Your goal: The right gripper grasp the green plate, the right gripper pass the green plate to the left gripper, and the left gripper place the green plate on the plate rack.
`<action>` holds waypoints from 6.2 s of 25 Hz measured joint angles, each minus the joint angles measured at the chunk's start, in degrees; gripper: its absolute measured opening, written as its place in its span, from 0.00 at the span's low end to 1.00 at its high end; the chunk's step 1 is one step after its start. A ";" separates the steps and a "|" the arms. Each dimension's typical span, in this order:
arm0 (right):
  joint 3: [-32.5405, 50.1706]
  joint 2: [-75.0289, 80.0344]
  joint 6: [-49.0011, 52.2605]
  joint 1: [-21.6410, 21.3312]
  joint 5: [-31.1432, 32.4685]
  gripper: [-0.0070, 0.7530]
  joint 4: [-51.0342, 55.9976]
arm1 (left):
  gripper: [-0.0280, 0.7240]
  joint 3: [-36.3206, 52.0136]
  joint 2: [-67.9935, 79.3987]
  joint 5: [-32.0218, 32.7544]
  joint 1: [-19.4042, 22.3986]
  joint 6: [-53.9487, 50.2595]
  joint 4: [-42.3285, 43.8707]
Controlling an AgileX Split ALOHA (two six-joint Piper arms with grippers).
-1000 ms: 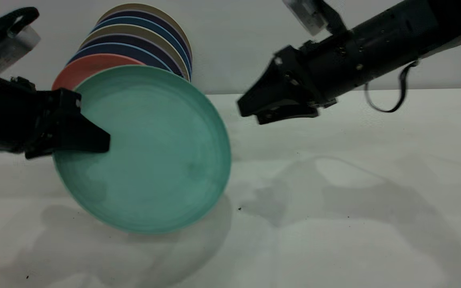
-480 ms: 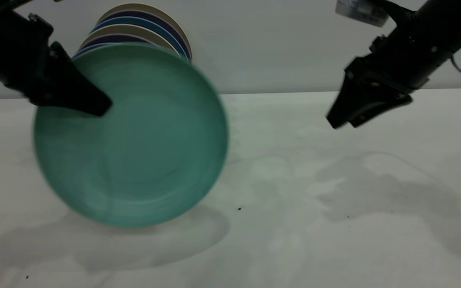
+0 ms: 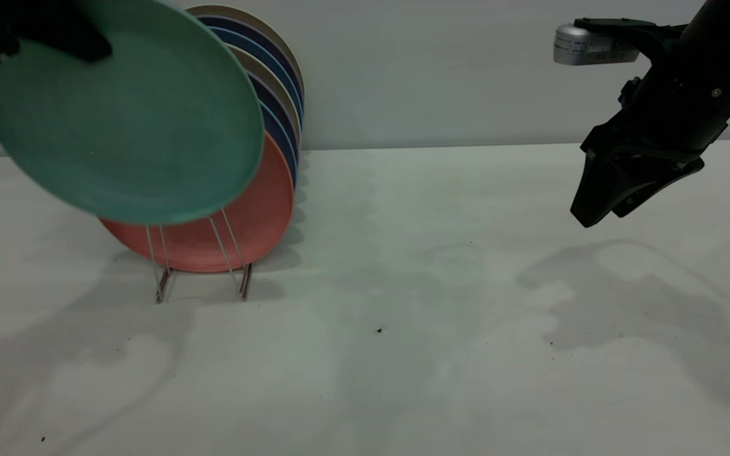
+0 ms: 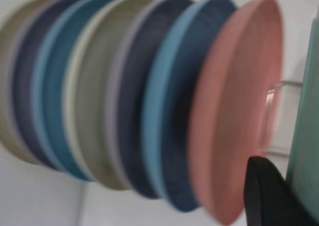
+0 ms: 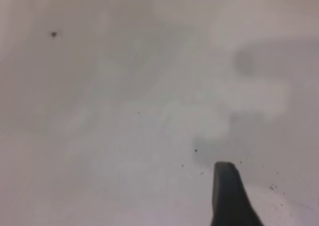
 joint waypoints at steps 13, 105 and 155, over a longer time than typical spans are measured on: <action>0.00 0.00 0.58 0.00 -0.41 0.59 -0.10 | 0.19 -0.98 0.36 -3.33 0.00 6.55 -2.99; 0.00 -1.60 12.76 0.00 3.00 0.59 -10.04 | 0.45 -0.99 -7.39 12.62 1.79 -95.51 29.60; 45.69 -106.18 25.40 0.00 27.74 0.59 -19.85 | 0.57 40.24 -83.69 34.35 3.07 -80.99 19.25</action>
